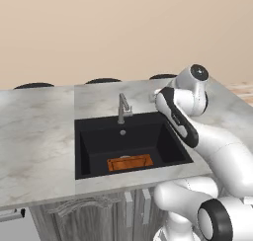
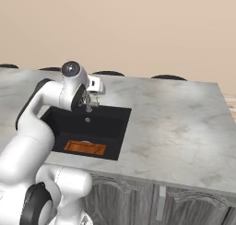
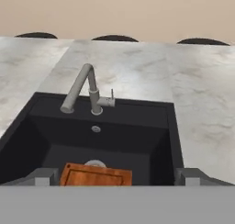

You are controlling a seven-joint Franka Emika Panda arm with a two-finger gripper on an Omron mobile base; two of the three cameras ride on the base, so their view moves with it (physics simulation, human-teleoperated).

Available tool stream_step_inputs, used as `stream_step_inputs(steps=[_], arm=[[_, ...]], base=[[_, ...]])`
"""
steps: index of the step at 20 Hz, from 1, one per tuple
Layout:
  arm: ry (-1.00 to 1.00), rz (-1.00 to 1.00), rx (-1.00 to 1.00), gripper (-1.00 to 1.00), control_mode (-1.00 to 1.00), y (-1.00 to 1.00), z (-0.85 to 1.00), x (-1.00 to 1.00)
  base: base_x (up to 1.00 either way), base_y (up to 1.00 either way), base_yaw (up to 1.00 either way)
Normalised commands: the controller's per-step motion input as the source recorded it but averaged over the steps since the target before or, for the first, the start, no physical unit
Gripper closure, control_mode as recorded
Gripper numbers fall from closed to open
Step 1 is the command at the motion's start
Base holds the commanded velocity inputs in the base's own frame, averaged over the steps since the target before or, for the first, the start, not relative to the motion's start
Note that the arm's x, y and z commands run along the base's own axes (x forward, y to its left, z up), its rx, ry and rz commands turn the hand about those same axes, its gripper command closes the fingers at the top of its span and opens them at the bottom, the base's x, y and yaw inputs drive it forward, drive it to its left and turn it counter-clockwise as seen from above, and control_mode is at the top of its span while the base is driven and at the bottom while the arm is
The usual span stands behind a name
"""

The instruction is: Turn on the sink faucet with hot water and rinse the cutting board for ten seconds, then turn off the faucet. Push the cutting board to reach the water if necessary.

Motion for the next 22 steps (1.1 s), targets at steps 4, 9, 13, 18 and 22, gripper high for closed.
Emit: stream_step_inputs(steps=[4, 9, 13, 18, 22], arm=[[-0.1, 0.0, 0.01, -1.0, -1.0, -0.09, -0.22, 0.47], [-0.11, 0.0, 0.02, -1.0, -1.0, -0.13, -0.36, 0.25], [-0.16, 0.0, 0.0, -1.0, -1.0, -0.02, -0.44, 0.01], [-0.15, 0.0, 0.0, -1.0, -1.0, 0.0, -0.46, 0.0], [-0.16, 0.0, 0.0, -1.0, -1.0, 0.0, -0.35, 0.01]], base=[[0.0, 0.0, 0.0], [0.0, 0.0, 0.0], [0.0, 0.0, 0.0], [0.0, 0.0, 0.0], [0.0, 0.0, 0.0]])
